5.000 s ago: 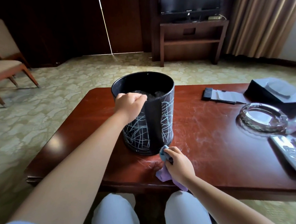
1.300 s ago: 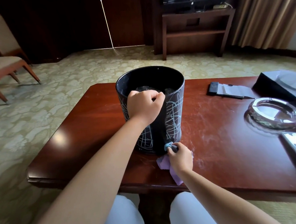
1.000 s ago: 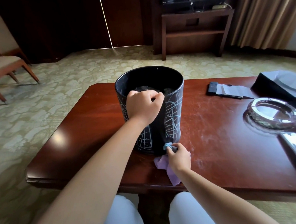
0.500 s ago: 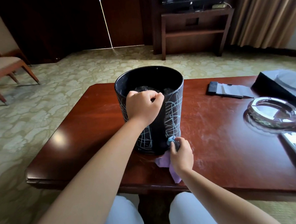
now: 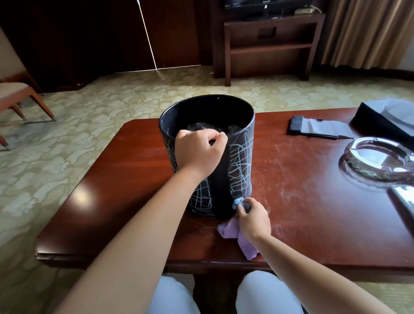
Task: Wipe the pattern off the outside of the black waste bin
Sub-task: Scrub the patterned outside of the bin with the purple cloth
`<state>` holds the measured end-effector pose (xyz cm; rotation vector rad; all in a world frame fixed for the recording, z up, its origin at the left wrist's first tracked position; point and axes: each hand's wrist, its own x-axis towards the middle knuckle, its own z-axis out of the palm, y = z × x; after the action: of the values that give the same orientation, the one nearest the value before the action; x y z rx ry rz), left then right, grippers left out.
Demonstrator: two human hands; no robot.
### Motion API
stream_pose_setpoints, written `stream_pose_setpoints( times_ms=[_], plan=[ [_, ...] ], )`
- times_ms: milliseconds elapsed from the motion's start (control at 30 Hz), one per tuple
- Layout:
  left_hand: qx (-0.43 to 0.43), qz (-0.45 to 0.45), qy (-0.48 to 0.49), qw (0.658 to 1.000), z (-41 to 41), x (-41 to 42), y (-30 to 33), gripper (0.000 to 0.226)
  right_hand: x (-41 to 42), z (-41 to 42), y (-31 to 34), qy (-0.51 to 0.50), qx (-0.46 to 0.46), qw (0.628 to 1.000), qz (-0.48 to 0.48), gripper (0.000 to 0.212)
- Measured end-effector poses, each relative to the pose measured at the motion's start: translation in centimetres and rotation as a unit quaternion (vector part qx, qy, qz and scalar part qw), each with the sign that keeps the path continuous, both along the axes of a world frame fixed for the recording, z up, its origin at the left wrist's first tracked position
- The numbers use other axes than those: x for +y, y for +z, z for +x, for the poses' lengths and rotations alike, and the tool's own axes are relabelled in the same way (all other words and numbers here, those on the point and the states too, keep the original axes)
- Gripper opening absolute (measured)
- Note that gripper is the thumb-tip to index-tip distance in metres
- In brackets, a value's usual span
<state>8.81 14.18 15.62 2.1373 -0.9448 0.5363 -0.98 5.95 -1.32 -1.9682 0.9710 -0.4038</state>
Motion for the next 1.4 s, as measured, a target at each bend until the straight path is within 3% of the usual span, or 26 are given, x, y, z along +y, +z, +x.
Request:
stream_pose_setpoints(
  times_ms=[200,367,533,800,1033,1100,1200,1400],
  plan=[
    [-0.002,0.005,0.004,1.0,-0.1,0.0,0.0,0.046,0.3,-0.1,0.8,-0.027,-0.059,0.997,-0.05,0.025],
    [0.001,0.01,0.004,1.0,-0.1,0.1,0.1,0.045,-0.7,0.1,0.1,0.032,0.05,0.998,-0.007,0.025],
    [0.002,0.006,0.002,1.0,-0.1,0.1,0.1,0.046,-0.5,0.0,0.6,-0.003,-0.004,1.0,-0.02,0.024],
    [0.001,0.008,0.005,1.0,-0.1,0.1,0.0,0.045,-0.8,-0.2,-0.2,0.056,0.073,0.995,-0.031,0.025],
    [-0.002,0.006,0.006,1.0,-0.2,0.1,0.1,0.045,0.7,-0.3,2.2,-0.033,-0.093,0.994,-0.048,0.021],
    [-0.001,0.006,0.008,1.0,-0.2,0.1,0.1,0.045,0.8,-0.2,2.1,-0.024,-0.087,0.995,-0.053,0.021],
    [0.001,0.009,0.012,1.0,-0.1,0.0,0.0,0.045,0.5,-0.4,1.2,0.003,-0.008,0.999,-0.043,0.022],
    [-0.005,0.012,0.02,1.0,-0.1,0.1,-0.1,0.043,1.8,-0.2,2.0,-0.029,-0.104,0.991,-0.083,0.02]
  ],
)
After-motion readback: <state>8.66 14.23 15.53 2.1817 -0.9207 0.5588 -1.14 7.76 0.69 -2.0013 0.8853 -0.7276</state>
